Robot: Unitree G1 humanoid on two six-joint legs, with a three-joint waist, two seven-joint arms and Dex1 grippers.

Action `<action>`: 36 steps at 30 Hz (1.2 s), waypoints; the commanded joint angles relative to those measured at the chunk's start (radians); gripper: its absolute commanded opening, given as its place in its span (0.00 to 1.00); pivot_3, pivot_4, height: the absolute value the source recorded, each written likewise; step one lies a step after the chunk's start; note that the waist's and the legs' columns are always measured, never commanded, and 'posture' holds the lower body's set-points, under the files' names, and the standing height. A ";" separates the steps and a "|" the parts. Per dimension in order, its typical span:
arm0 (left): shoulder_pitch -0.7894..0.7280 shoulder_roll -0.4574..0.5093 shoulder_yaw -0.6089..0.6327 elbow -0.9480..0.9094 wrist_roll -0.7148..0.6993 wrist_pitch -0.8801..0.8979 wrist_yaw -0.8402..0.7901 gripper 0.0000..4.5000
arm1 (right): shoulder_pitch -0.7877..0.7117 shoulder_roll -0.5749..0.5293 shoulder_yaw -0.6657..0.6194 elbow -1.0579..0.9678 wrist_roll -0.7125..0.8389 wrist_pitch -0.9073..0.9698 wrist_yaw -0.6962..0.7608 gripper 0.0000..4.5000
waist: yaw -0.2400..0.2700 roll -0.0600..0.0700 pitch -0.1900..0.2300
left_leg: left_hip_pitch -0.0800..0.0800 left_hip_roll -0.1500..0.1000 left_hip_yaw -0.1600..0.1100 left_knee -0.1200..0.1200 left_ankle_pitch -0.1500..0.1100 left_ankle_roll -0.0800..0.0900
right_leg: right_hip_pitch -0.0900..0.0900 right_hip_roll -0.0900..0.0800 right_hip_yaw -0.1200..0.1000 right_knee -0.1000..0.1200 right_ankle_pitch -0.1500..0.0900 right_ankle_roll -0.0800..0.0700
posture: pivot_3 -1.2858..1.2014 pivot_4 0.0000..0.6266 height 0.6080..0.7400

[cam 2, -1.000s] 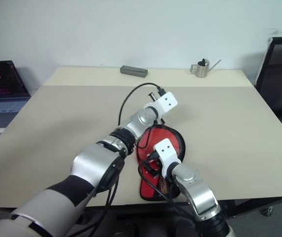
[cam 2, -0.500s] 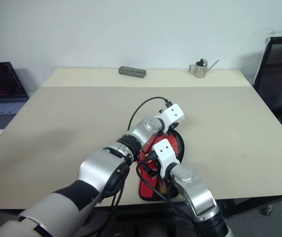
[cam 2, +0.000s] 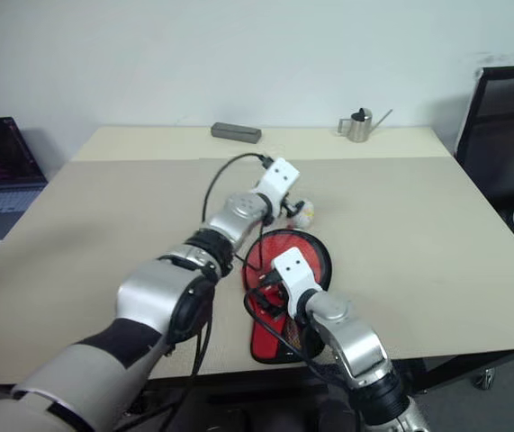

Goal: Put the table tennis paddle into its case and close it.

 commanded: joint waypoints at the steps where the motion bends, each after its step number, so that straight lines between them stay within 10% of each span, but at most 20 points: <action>1: -0.040 0.059 0.049 -0.054 -0.058 -0.034 -0.046 0.92 | 0.032 -0.023 0.003 0.167 0.005 0.039 0.021 1.00 | -0.001 0.000 0.000 | 0.000 0.000 0.000 0.000 0.000 0.000 | 0.000 0.000 0.000 0.000 0.000 0.000 | 0.52 0.24 1.00; 8: 0.029 0.215 0.035 -0.078 -0.076 -0.073 -0.221 0.92 | -0.007 -0.050 -0.030 0.233 0.012 -0.005 0.053 1.00 | -0.005 0.000 0.000 | 0.000 0.000 0.000 0.000 0.000 0.000 | 0.000 0.000 0.000 0.000 0.000 0.000 | 0.52 0.24 1.00; 18: 0.246 0.371 0.095 -0.280 -0.301 -0.021 -0.879 0.92 | -0.052 -0.091 -0.112 0.201 0.071 0.006 0.113 1.00 | 0.007 0.001 -0.001 | -0.003 0.000 0.000 0.001 0.000 0.000 | -0.001 0.000 -0.001 0.001 0.000 -0.001 | 0.52 0.24 1.00; 36: 0.695 0.360 -0.026 -1.235 -0.556 0.352 -0.913 0.92 | -0.133 -0.341 -0.491 -0.322 0.624 0.389 0.351 1.00 | 0.024 0.007 0.009 | -0.006 0.001 -0.001 0.000 0.000 0.000 | -0.003 -0.001 -0.001 0.000 -0.002 -0.004 | 0.52 0.24 1.00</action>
